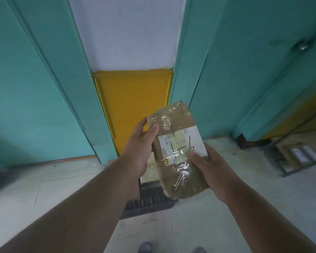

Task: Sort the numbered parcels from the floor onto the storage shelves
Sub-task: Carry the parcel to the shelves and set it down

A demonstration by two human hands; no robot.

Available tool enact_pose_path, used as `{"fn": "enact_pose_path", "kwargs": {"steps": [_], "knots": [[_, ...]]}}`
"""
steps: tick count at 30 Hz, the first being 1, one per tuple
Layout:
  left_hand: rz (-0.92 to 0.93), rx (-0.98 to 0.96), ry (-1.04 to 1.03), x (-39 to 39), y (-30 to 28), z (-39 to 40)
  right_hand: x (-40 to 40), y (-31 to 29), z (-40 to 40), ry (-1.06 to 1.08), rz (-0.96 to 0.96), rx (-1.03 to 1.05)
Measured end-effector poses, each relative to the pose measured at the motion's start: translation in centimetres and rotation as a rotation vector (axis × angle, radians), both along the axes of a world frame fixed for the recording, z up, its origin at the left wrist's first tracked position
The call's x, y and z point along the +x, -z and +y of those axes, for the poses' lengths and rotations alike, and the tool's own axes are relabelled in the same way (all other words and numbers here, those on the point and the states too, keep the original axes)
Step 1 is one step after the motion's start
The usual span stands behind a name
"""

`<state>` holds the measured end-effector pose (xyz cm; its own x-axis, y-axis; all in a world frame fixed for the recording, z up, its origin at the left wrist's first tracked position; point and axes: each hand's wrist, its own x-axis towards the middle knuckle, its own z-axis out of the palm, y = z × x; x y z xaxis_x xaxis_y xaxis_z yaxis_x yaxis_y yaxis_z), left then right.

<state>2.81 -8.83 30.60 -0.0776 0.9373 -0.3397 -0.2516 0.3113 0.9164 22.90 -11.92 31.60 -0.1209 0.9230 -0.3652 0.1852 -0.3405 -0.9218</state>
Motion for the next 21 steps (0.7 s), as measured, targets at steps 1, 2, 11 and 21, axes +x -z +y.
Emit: {"fn": "enact_pose_path", "kwargs": {"steps": [1, 2, 11, 21], "knots": [[-0.012, 0.034, 0.062, 0.7, -1.6, 0.6, 0.3, -1.2, 0.0, 0.049, 0.014, 0.041], [-0.02, 0.068, 0.128, 1.6, -3.0, 1.2, 0.6, -2.4, -0.1, 0.089, 0.031, 0.083], [0.014, 0.326, 0.362, 13.3, -11.7, 2.9, 8.8, -10.1, -0.4, 0.393, 0.212, 0.385], [0.021, 0.426, 0.516, 33.8, -15.5, 4.5, 28.5, -13.6, -3.5, 0.533, 0.121, 0.452]]}}
